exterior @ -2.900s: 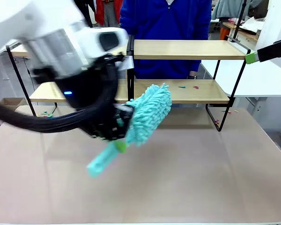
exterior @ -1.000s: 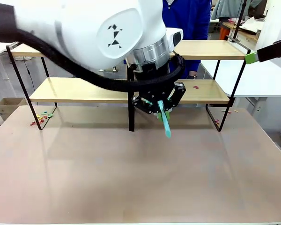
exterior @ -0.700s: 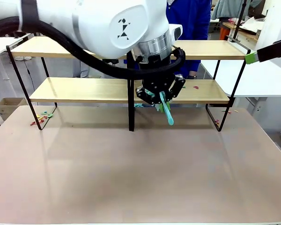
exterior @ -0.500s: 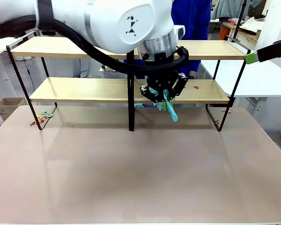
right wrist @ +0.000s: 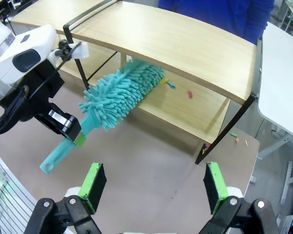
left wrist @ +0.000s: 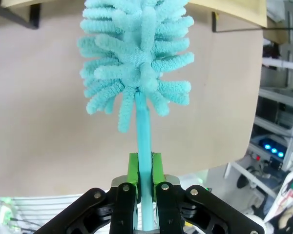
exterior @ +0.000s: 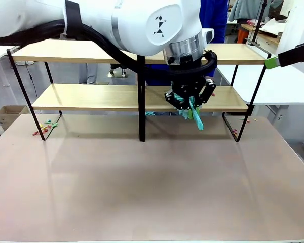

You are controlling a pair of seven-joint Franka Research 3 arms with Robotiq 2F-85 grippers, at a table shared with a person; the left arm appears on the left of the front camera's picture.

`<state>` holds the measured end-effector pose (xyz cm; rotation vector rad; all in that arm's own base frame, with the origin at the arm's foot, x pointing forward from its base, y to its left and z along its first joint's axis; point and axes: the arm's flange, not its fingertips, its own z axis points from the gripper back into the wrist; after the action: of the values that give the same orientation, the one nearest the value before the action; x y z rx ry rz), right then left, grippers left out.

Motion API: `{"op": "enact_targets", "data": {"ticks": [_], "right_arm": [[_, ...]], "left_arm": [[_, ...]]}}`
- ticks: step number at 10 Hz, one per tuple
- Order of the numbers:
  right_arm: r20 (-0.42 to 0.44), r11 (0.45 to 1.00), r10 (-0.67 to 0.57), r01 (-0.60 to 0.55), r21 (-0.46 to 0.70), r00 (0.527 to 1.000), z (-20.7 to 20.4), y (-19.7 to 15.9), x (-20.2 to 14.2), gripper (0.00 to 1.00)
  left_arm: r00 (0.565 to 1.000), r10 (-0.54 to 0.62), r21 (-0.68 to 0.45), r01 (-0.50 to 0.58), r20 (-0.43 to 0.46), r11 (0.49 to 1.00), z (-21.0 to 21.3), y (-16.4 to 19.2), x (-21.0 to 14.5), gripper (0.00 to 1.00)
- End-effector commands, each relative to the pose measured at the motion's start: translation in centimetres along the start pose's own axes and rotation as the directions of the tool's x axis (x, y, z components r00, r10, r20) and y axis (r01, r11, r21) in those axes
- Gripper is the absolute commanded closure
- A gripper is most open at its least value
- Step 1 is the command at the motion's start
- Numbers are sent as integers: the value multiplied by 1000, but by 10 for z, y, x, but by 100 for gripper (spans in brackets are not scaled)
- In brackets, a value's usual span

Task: Clean the shelves.
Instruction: Clean another randomly selected level of the Shelf with the Duster.

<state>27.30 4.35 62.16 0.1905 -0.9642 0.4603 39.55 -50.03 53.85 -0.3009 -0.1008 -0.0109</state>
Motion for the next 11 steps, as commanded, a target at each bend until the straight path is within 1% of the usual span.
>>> {"op": "enact_targets", "data": {"ticks": [1, 2, 3, 4, 5, 6, 9, 10, 11], "right_arm": [[1, 1000, 0, 0, 1, 1000, 0, 0, 0, 0], [1, 1000, 0, 0, 1, 1000, 0, 0, 0, 0], [1, 1000, 0, 0, 1, 1000, 0, 0, 0, 0], [1, 1000, 0, 0, 1, 1000, 0, 0, 0, 0], [1, 1000, 0, 0, 1, 1000, 0, 0, 0, 0], [1, 1000, 0, 0, 1, 1000, 0, 0, 0, 0], [1, 1000, 0, 0, 1, 1000, 0, 0, 0, 0], [1, 1000, 0, 0, 1, 1000, 0, 0, 0, 0], [1, 1000, 0, 0, 1, 1000, 0, 0, 0, 0]], "left_arm": [[991, -113, -30, 111, -77, 993, -1, -4, 11, 88], [988, -130, -69, 124, -88, 990, -2, -9, 10, 88], [989, -121, -114, 111, -90, 987, -3, -16, 9, 88], [992, -76, -179, 57, -100, 982, -3, -29, 6, 88], [993, -23, -209, -1, -115, 978, -2, -44, 5, 88], [990, 15, -216, -46, -142, 975, -2, -57, 4, 88], [979, 40, -216, -84, -201, 973, -10, -95, -3, 88], [978, 38, -237, -88, -205, 968, -14, -105, -4, 88], [987, 16, -313, -67, -163, 948, -12, -113, -7, 88]]}}
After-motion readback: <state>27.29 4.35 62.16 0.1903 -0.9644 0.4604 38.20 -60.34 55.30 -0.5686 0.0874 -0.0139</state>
